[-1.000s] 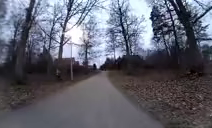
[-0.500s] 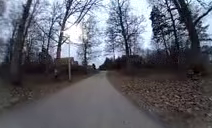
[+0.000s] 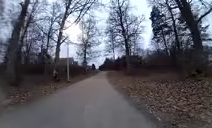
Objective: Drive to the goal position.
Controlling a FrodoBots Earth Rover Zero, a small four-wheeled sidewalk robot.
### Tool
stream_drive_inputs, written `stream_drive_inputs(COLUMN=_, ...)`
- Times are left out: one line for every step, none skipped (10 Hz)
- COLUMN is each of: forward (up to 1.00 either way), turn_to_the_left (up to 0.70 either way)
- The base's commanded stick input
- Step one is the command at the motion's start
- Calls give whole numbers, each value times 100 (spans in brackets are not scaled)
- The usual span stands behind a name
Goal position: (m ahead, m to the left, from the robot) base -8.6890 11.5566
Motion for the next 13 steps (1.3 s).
stream_drive_inputs(forward=-15, turn_to_the_left=0)
stream_drive_inputs(forward=-4, turn_to_the_left=0)
stream_drive_inputs(forward=0, turn_to_the_left=0)
stream_drive_inputs(forward=0, turn_to_the_left=0)
stream_drive_inputs(forward=0, turn_to_the_left=0)
stream_drive_inputs(forward=0, turn_to_the_left=0)
stream_drive_inputs(forward=0, turn_to_the_left=0)
stream_drive_inputs(forward=0, turn_to_the_left=0)
stream_drive_inputs(forward=0, turn_to_the_left=0)
stream_drive_inputs(forward=0, turn_to_the_left=0)
stream_drive_inputs(forward=0, turn_to_the_left=0)
stream_drive_inputs(forward=0, turn_to_the_left=-63)
stream_drive_inputs(forward=0, turn_to_the_left=-70)
